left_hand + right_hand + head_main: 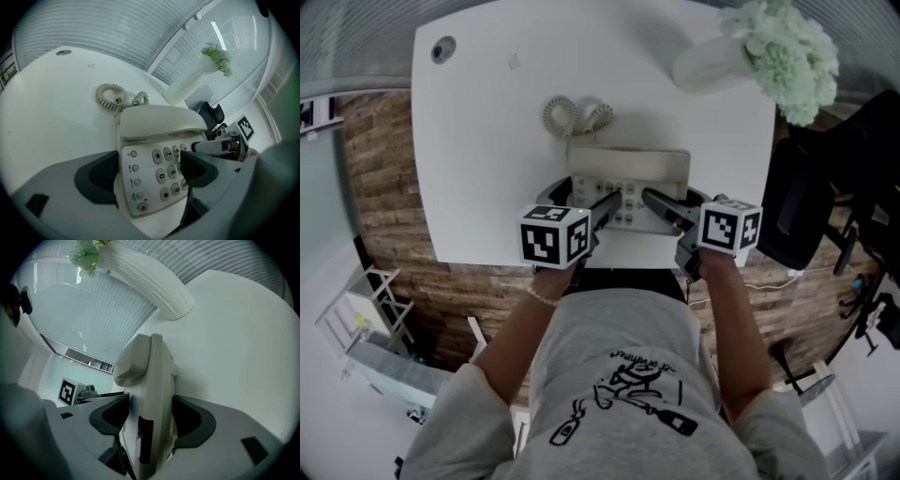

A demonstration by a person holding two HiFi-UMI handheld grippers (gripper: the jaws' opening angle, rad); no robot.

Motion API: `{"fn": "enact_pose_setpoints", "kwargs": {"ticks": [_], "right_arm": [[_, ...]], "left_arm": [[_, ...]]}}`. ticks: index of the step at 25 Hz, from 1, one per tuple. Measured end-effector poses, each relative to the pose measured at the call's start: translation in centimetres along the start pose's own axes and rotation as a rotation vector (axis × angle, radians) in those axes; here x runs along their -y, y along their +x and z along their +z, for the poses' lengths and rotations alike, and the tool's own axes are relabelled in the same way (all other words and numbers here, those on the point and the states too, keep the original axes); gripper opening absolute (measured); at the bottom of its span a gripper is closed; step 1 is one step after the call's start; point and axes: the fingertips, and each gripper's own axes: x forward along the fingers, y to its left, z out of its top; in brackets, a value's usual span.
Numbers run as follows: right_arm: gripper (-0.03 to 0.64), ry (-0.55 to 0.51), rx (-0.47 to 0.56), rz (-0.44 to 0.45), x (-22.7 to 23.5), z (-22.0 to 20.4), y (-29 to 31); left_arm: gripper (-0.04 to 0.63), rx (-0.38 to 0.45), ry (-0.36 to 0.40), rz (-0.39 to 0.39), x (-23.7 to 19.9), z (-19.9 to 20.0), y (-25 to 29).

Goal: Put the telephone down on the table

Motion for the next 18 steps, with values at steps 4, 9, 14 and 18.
{"fn": "enact_pose_setpoints", "kwargs": {"ticks": [4,9,14,18], "right_arm": [[0.299,-0.018,-0.011,-0.020,0.2,-0.1,-0.1],[0.299,-0.057,-0.018,-0.077,0.6,0.0,-0.6],[0.299,-0.101,-0.012,-0.124,0.7,0.2,-1.4],[0.298,-0.146,0.007,-0.174,0.9,0.9,-2.5]], "left_arm": [[0.416,-0.005,0.000,-0.002,0.0,-0.1,0.0],[0.416,-0.001,-0.001,-0.013,0.0,0.1,-0.5],[0.414,0.021,0.021,-0.021,0.2,0.8,-1.7],[0.414,0.033,0.017,-0.044,0.6,1.1,-2.4]]}}
